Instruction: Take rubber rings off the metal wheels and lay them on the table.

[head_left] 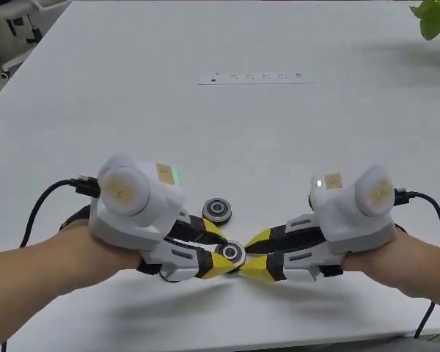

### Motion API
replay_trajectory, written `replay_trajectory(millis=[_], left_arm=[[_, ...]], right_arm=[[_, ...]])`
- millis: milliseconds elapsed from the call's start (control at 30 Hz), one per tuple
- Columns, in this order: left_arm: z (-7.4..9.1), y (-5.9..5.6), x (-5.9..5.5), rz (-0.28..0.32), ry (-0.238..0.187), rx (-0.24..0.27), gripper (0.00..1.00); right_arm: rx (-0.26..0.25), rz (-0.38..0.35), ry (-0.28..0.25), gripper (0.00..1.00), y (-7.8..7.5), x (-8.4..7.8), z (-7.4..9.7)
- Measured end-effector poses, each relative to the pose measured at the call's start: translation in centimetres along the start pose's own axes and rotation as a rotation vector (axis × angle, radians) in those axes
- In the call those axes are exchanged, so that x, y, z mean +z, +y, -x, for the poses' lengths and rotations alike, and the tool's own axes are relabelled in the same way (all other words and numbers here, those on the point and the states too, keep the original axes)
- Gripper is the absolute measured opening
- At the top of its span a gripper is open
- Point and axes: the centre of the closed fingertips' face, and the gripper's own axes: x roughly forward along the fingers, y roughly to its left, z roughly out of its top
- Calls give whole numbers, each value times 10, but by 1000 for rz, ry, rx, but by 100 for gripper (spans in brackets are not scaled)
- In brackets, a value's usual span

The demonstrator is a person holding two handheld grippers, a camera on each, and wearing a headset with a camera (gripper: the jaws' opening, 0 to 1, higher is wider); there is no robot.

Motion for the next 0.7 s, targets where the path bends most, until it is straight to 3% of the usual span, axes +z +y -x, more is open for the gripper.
replay_trajectory(millis=[300,433,700], left_arm=[[-2,4,-2,-19,12,20,15],[-3,3,-2,-50,14,31,14],[-4,4,-2,-54,3,37,14]], right_arm=[[-4,3,-3,15,0,1,1],[-6,4,-3,14,-1,0,1],[-5,9,0,9,1,0,2]])
